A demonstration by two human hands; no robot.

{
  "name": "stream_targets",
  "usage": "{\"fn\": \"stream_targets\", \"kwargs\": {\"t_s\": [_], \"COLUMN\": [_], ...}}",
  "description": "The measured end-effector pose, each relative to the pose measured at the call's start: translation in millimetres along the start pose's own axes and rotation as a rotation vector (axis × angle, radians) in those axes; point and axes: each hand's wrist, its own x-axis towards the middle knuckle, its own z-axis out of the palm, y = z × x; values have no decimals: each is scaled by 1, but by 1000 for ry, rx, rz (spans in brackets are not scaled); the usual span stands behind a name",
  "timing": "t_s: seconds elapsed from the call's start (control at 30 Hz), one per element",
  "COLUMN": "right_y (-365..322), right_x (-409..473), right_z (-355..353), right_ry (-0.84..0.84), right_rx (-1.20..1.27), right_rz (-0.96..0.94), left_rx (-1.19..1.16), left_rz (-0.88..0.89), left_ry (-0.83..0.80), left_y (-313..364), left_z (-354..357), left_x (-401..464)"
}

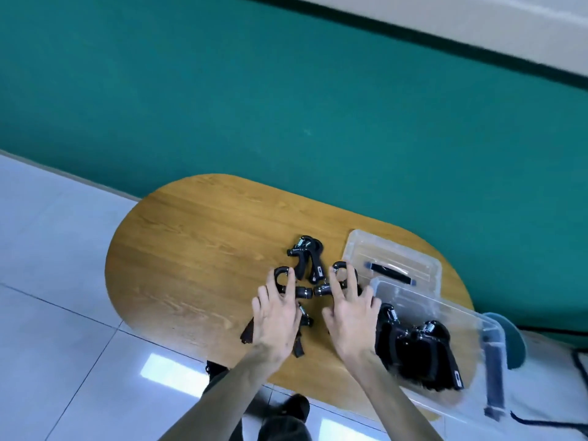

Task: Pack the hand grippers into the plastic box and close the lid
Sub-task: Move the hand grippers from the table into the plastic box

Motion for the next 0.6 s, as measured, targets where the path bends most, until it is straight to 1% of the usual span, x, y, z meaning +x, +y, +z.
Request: {"fn": "stream_targets", "kwargs": {"t_s": [0.27,0.5,0.6], "right_y": [78,167,196], "right_x": [-40,-59,-66], "right_z": [-10,1,11], "right_ry": [60,75,82], "right_rx": [92,126,128], "right_rz": [196,395,442], "left_rx": [-36,-37,-20], "left_rz": [132,274,335], "left_ry": [10,-14,-25], "left_y": [84,177,204], "left_z": [-3,21,37], "left_x": [-16,-15,-14]}}
